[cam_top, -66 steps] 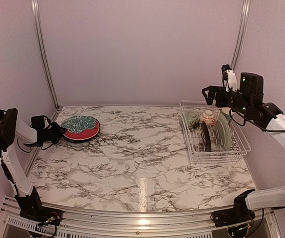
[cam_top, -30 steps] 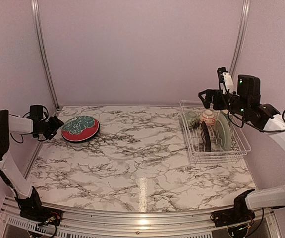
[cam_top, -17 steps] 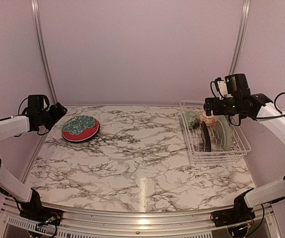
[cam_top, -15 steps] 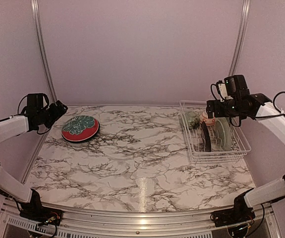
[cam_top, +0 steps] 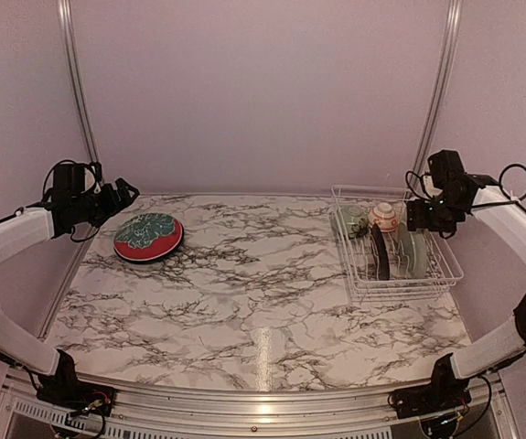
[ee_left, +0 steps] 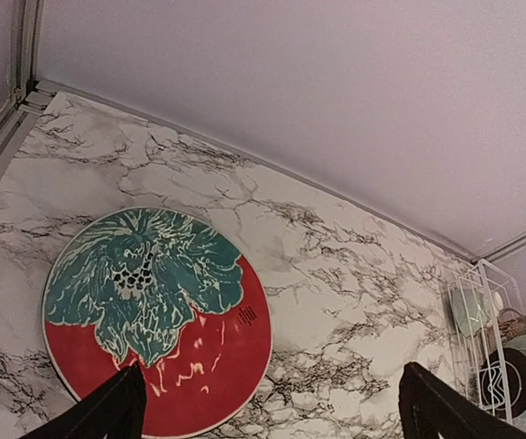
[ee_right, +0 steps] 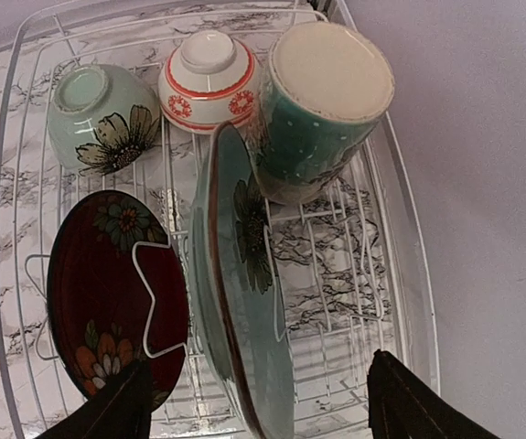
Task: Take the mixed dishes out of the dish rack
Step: Grab the plate from the dish rack.
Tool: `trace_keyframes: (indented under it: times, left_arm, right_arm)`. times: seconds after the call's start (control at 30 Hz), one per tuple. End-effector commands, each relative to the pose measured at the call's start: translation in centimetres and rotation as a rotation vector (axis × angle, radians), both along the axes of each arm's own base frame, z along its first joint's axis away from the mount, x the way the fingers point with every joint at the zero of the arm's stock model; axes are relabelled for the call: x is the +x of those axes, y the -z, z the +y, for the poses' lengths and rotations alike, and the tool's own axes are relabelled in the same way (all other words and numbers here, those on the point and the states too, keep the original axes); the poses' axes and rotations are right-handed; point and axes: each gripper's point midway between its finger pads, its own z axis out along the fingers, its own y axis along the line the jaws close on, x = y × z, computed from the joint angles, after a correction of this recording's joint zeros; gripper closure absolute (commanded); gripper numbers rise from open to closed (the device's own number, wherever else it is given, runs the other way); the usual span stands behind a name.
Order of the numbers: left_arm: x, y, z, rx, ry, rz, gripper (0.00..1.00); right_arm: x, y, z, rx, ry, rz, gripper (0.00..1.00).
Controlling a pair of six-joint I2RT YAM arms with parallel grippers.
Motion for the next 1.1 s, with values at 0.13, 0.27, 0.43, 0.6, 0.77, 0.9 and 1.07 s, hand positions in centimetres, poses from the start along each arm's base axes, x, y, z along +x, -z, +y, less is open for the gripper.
trace_keyframes:
  times: [0.13,0.27,0.43,0.6,0.77,0.9,1.07]
  left_arm:
    - [-1.0,-1.3,-1.6,0.011,0.079,-0.019,0.01]
    - [-1.1,-0.9,-1.5,0.027,0.079,-0.003,0.01]
    - [-1.3,-0.8,-1.9,0.029,0.089,0.0,0.01]
    - [-1.3,-0.5,-2.6,0.023,0.109,0.011,0.01]
    - [-1.0,-0.6,-3.5,0.021,0.128,0.01,0.01]
    - [-0.8,-0.6,-4.1,-0.003,0.147,0.007,0.01]
    - [-0.8,-0.5,-4.6,-0.018,0.159,0.012,0.01]
  right_arm:
    - [1.1,2.5,1.1,0.056,-0.029,0.038,0.31]
    - [1.5,3.6,1.3,0.066,-0.041,0.053,0.42]
    - [1.7,4.0,1.2,0.055,-0.043,0.047,0.61]
    - [1.9,3.9,2.0,0.082,-0.08,0.037,0.78]
    - [1.8,3.3,2.0,0.082,-0.084,0.027,0.91]
    - [2.1,2.4,2.5,0.104,-0.103,0.006,1.0]
    - [2.3,0.7,3.5,0.146,-0.141,-0.03,1.0]
